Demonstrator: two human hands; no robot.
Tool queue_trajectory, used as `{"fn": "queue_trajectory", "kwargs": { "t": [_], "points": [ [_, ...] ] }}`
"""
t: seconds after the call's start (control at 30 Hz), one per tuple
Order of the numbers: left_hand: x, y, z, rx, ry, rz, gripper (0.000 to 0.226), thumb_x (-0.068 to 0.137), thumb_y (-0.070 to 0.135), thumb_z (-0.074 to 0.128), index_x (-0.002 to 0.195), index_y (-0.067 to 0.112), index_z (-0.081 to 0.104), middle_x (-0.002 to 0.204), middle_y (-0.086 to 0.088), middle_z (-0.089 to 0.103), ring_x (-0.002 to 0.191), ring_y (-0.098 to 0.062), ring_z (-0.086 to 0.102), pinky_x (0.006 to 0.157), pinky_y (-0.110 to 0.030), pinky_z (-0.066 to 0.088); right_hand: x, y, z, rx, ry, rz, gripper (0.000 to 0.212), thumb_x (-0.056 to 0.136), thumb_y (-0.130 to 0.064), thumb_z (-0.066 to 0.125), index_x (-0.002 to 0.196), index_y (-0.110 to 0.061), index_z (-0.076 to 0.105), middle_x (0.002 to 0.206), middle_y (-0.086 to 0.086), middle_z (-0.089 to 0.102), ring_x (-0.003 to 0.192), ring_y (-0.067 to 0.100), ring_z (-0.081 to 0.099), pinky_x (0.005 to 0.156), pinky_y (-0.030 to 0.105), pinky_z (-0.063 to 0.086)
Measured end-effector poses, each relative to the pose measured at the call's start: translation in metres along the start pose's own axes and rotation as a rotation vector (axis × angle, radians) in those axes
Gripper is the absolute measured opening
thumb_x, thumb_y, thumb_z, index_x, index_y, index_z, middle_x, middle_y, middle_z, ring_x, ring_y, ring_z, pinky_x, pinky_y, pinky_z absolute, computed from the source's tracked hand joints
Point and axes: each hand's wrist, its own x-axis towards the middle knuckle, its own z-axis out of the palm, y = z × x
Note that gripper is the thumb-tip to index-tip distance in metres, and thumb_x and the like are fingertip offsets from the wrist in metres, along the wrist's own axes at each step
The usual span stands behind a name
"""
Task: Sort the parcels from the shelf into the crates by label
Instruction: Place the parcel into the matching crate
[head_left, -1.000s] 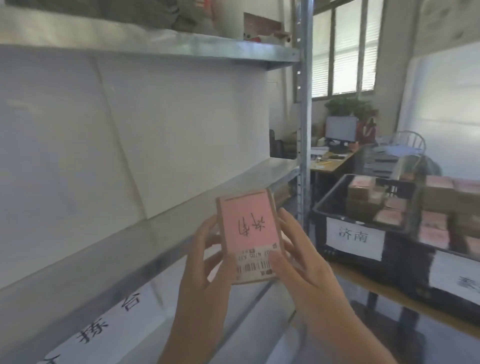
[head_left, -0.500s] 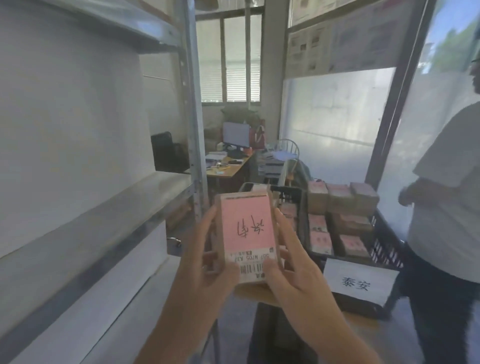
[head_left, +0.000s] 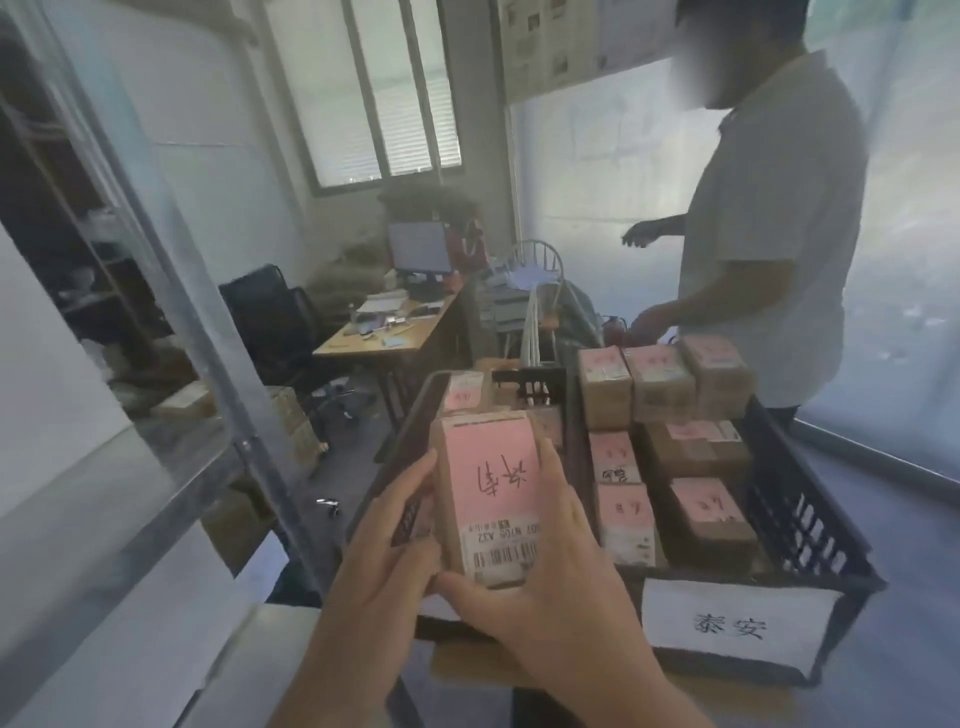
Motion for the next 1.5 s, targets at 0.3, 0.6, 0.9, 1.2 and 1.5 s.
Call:
{"fn": "queue_trajectory", "kwargs": {
  "t": [0.3, 0.6, 0.9, 1.2, 1.5],
  "points": [
    [0.124, 0.013, 0.053, 0.009, -0.005, -0.020, 0.065, 0.108, 0.007, 0.042, 0.136, 0.065, 0.053, 0.131, 0.042, 0.056, 0.120, 0.010, 0.060, 0.100, -0.042, 0.059, 0.121, 0.048, -0.028, 0.040, 0.089, -0.065, 0.134, 0.070, -0.073, 0.077, 0.149, -0.059, -0.031, 0.160, -0.029, 0.008, 0.130, -0.008, 0.026, 0.095, 0.023, 0.036],
    [0.234, -0.049, 0.067, -0.046, -0.155, -0.026, 0.062, 0.108, 0.005, 0.043, 0.140, 0.058, 0.049, 0.141, 0.026, 0.058, 0.128, -0.002, 0.060, 0.097, -0.029, 0.058, 0.224, 0.098, 0.012, -0.086, 0.155, 0.078, 0.130, 0.071, -0.070, 0.073, 0.159, -0.045, -0.019, 0.152, -0.020, 0.020, 0.116, -0.002, 0.040, 0.083, 0.018, 0.038],
    [0.378, -0.163, 0.010, 0.590, 0.013, -0.027, 0.066, 0.098, 0.054, 0.049, 0.158, 0.049, 0.023, 0.167, 0.015, 0.025, 0.158, -0.017, 0.011, 0.126, -0.055, 0.024, 0.360, 0.169, 0.071, -0.426, 0.285, 0.256, 0.130, 0.069, -0.080, 0.059, 0.164, -0.028, -0.013, 0.161, -0.003, 0.028, 0.142, 0.021, 0.036, 0.112, 0.043, 0.046],
    [0.433, -0.217, 0.014, 0.681, -0.112, -0.293, 0.073, 0.095, 0.061, 0.047, 0.158, 0.055, 0.009, 0.173, 0.012, 0.003, 0.160, -0.025, -0.007, 0.124, -0.063, 0.021, 0.408, 0.220, 0.097, -0.760, 0.201, 0.458, 0.114, 0.072, -0.080, 0.031, 0.165, -0.014, 0.022, 0.154, 0.006, 0.049, 0.147, 0.021, 0.043, 0.130, 0.050, 0.010],
    [0.438, -0.189, 0.009, 0.745, -0.078, -0.242, 0.075, 0.095, 0.070, 0.044, 0.158, 0.054, 0.008, 0.173, 0.014, -0.003, 0.161, -0.025, -0.008, 0.125, -0.066, 0.016, 0.416, 0.210, 0.084, -0.764, 0.108, 0.435, 0.113, 0.079, -0.090, 0.022, 0.167, -0.025, -0.005, 0.176, -0.001, -0.008, 0.162, 0.021, -0.011, 0.129, 0.053, -0.001]
  ]
}}
